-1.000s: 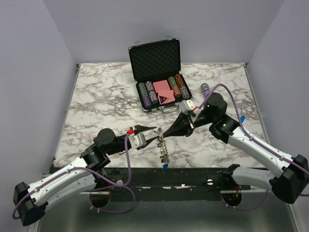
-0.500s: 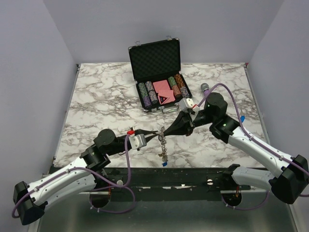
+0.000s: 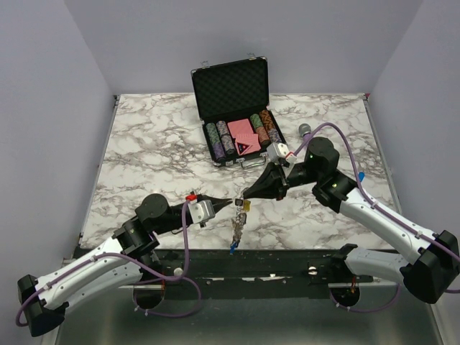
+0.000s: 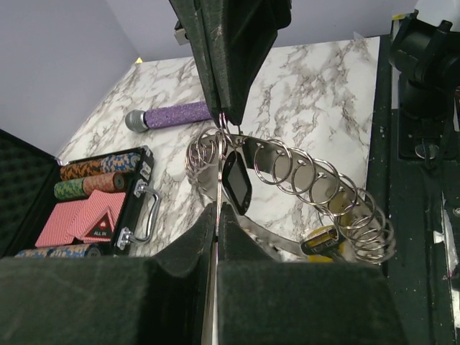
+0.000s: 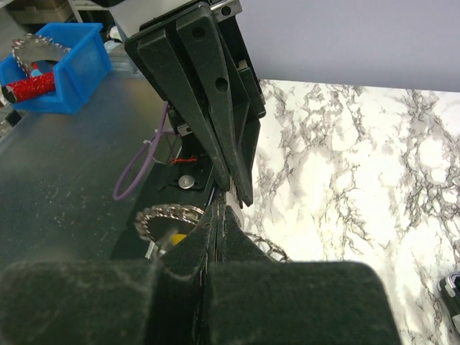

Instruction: Put the keys on the keyring

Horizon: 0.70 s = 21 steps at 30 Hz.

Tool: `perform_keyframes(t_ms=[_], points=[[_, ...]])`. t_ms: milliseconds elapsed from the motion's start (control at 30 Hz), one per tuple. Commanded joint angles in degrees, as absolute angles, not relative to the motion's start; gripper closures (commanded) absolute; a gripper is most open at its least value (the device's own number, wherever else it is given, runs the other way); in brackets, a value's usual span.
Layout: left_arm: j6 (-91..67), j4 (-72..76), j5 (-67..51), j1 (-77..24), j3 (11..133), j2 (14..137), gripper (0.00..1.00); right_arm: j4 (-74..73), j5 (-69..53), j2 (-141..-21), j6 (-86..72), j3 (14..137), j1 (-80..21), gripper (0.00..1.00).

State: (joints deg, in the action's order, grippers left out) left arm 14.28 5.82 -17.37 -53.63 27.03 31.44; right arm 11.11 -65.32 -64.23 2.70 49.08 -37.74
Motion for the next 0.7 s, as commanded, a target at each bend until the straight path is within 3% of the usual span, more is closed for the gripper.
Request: perform_keyframes(t_ms=[0, 667], points=[[12.22, 0.45, -13.62, -53.79, 30.76, 31.29, 0.94, 13.27, -64.60, -64.07, 2.02, 48.34, -37.18, 1.00], [6.42, -3.78, -11.07, -55.19, 30.59, 32.96, 1.00, 16.61, -66.53, -63.46, 0.35, 47.11, -36.83, 1.00]])
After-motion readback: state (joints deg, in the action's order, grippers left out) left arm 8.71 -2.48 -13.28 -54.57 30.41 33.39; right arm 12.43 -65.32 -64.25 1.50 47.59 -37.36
